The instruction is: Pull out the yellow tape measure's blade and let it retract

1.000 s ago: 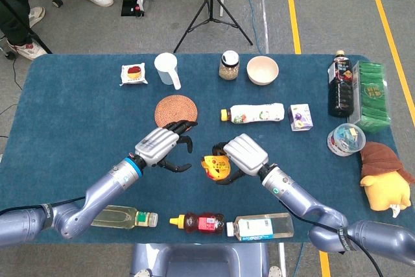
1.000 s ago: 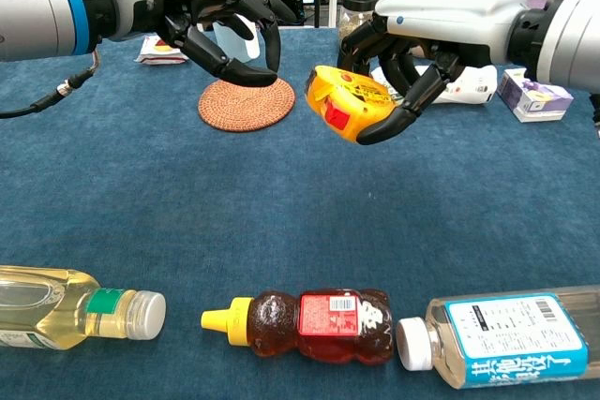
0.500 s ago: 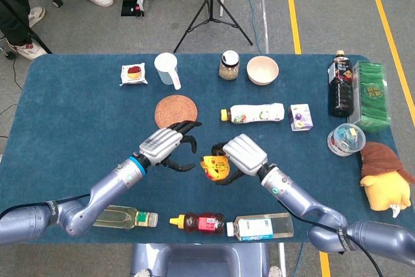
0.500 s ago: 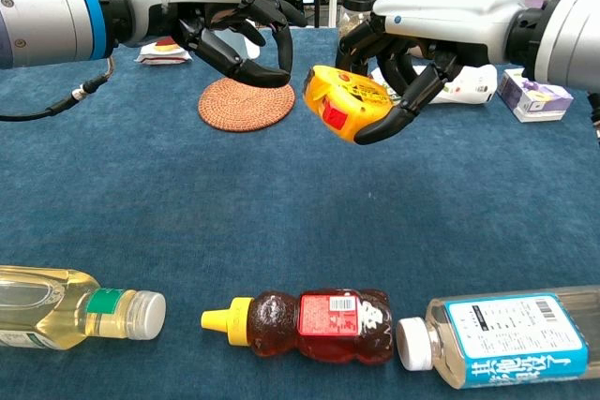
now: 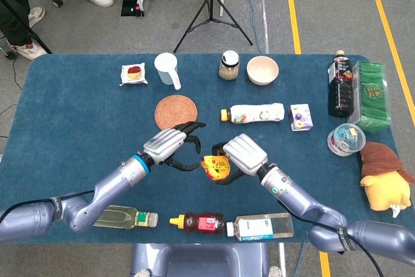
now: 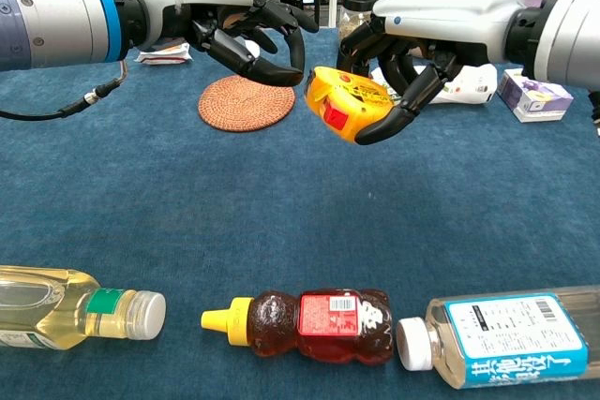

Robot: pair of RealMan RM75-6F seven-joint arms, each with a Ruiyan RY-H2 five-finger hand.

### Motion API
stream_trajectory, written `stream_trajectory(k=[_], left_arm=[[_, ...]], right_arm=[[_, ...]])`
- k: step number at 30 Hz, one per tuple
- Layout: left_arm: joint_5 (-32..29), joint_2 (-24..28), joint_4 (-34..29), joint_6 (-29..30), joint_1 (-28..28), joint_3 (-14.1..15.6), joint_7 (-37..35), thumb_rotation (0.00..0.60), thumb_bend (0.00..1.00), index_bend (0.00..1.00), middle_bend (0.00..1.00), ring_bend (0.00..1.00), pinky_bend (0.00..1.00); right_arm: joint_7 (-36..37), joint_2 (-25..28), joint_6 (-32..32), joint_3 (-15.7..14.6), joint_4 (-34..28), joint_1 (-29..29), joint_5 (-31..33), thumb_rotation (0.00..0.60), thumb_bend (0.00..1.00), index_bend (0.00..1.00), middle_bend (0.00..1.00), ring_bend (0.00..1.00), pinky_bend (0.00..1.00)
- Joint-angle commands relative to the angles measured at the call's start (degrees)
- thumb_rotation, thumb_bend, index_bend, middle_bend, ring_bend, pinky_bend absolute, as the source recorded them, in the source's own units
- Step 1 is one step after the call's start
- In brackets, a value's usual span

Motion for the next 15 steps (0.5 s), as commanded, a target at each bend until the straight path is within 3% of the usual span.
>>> stream_trajectory(k=[1, 15], left_arm=[[-0.1, -0.1, 0.1, -0.8, -0.1, -0.2, -1.5, 0.416, 0.27, 0.43, 0.07, 0.0, 0.09], [0.8, -0.9, 1.7, -1.8, -0.7, -0.2, -4.3, 0.417, 0.27, 0.43, 0.07, 0.0, 0.09]], right_arm=[[-0.1, 0.0, -0.1, 0.0, -0.1, 0.1, 0.2, 0.385, 0.17, 0.67, 0.7, 0.63, 0.59], [-0.3, -0.3, -0.4, 0.2, 0.1, 0.4, 1.0, 0.388, 0.17, 0.67, 0.7, 0.63, 0.59]])
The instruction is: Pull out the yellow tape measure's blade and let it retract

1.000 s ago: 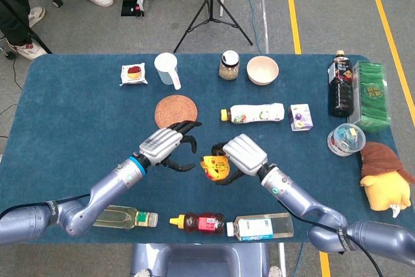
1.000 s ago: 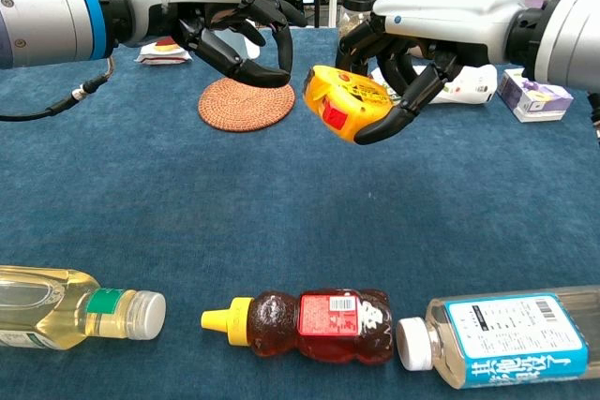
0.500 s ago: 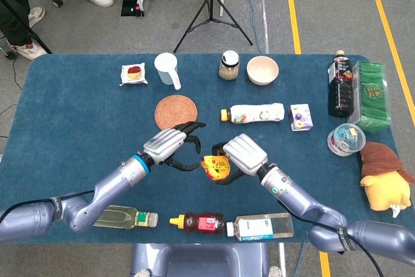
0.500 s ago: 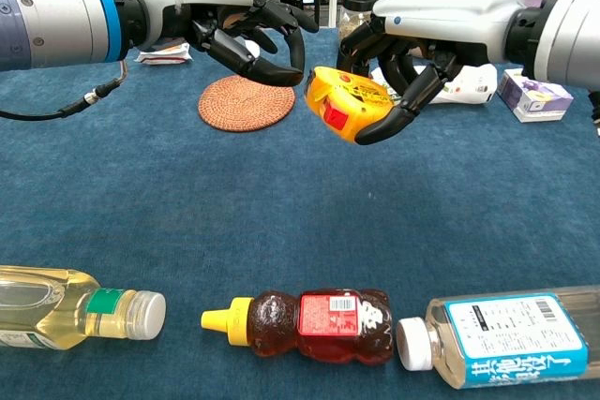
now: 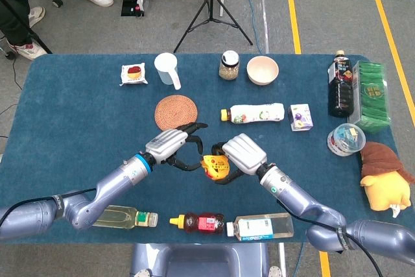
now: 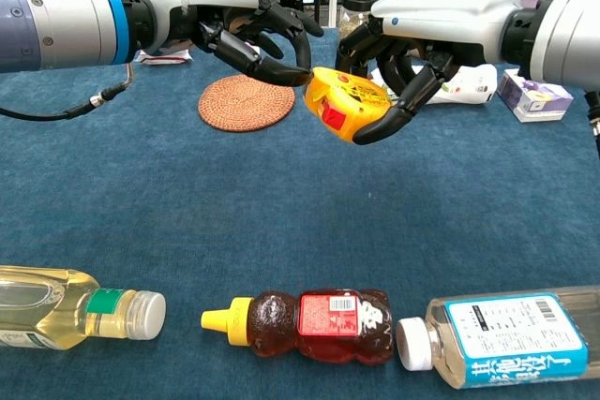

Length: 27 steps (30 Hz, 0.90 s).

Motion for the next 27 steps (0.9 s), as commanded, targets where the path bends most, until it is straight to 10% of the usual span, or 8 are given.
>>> stream_trajectory(k=[1, 27], left_arm=[[0.1, -0.3, 0.4, -0.2, -0.2, 0.0, -0.4, 0.419, 0.27, 0.43, 0.07, 0.0, 0.09], [0.2, -1.3, 1.5, -0.5, -0.7, -0.2, -3.2, 0.426, 0.3, 0.48, 0.07, 0.0, 0.09]], right_arm=[[-0.1, 0.0, 0.0, 0.0, 0.0, 0.0, 0.1, 0.387, 0.17, 0.67, 0.7, 0.63, 0.59], [-0.5, 0.2, -0.1, -0.1, 0.3, 0.0, 1.4, 0.39, 0.17, 0.67, 0.7, 0.63, 0.59]])
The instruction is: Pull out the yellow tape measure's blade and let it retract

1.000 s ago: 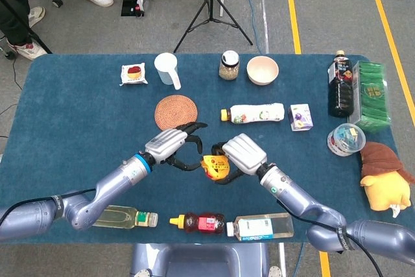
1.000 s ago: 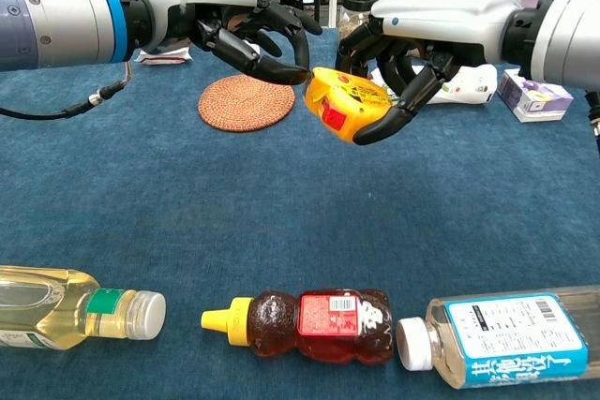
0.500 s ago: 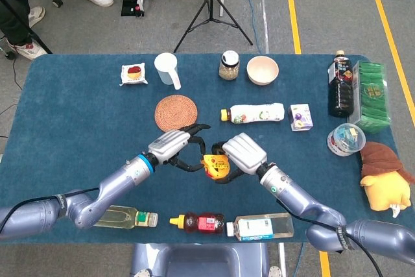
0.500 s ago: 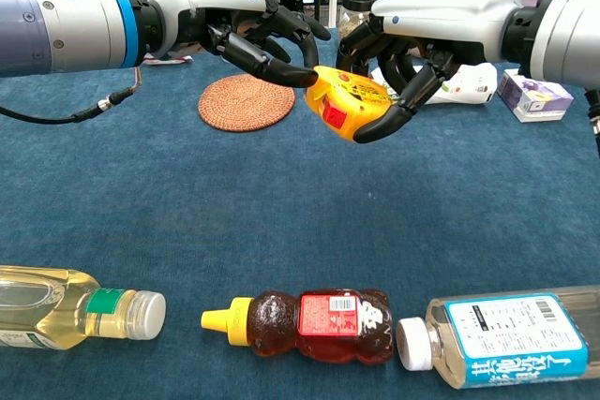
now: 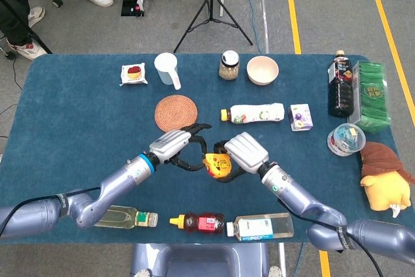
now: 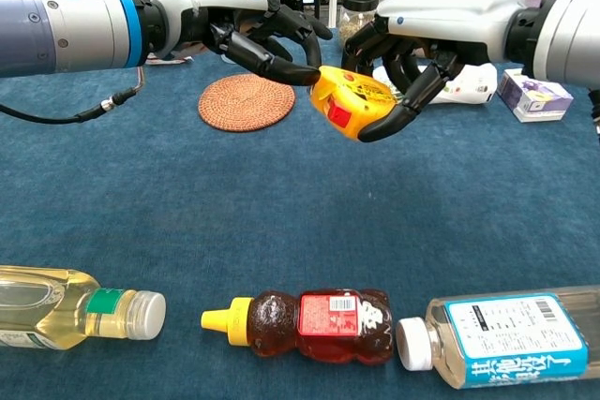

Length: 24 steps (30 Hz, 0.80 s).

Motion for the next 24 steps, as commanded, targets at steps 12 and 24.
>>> stream_trajectory(k=[12, 24], left_arm=[[-1.2, -0.4, 0.4, 0.4, -0.1, -0.1, 0.4, 0.446, 0.38, 0.52, 0.07, 0.0, 0.09], [-2.4, -0.5, 0.2, 0.9, -0.3, -0.4, 1.0, 0.489, 0.44, 0.54, 0.07, 0.0, 0.09]], right_arm=[[0.3, -0.1, 0.1, 0.2, 0.2, 0.0, 0.2, 0.388, 0.17, 0.67, 0.7, 0.63, 0.6], [0.4, 0.0, 0.1, 0.4, -0.1, 0.2, 0.3, 0.387, 0.17, 0.67, 0.71, 0.63, 0.6]])
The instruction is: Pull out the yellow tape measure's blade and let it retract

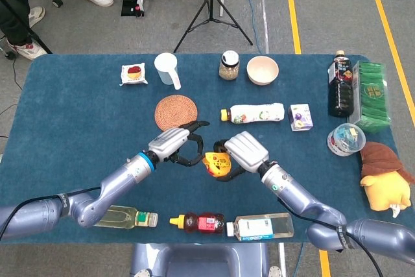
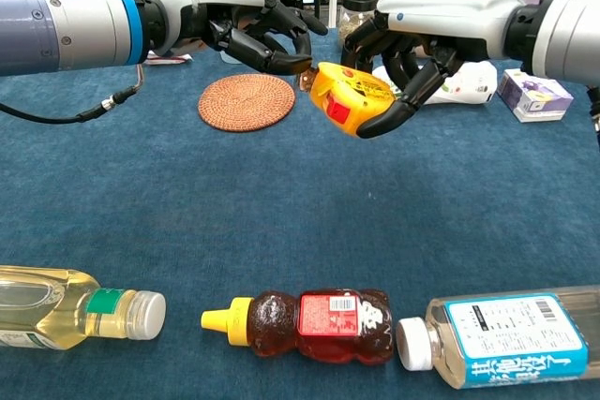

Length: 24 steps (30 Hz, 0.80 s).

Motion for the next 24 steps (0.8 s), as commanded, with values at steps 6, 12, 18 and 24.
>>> stream_trajectory(k=[6, 12, 18, 24], left_arm=[[-0.5, 0.0, -0.1, 0.1, -0.2, 0.0, 0.8, 0.546, 0.45, 0.54, 0.07, 0.0, 0.09], [-0.9, 0.3, -0.4, 0.1, -0.3, -0.1, 1.0, 0.549, 0.47, 0.54, 0.07, 0.0, 0.09], [-0.9, 0.3, -0.5, 0.2, -0.3, -0.2, 1.0, 0.552, 0.47, 0.54, 0.07, 0.0, 0.09], [-0.9, 0.5, -0.6, 0.2, -0.1, -0.1, 0.8, 0.554, 0.47, 0.55, 0.07, 0.0, 0.09]], right_arm=[[0.0, 0.0, 0.0, 0.2, -0.1, 0.1, 0.3, 0.388, 0.17, 0.68, 0.71, 0.63, 0.6], [0.0, 0.0, 0.0, 0.3, -0.3, 0.2, 0.4, 0.388, 0.18, 0.67, 0.71, 0.63, 0.6], [-0.2, 0.2, 0.0, 0.3, -0.3, 0.1, 0.7, 0.388, 0.18, 0.67, 0.71, 0.64, 0.6], [-0.1, 0.6, 0.0, 0.2, -0.1, 0.0, 1.0, 0.381, 0.18, 0.68, 0.71, 0.64, 0.6]])
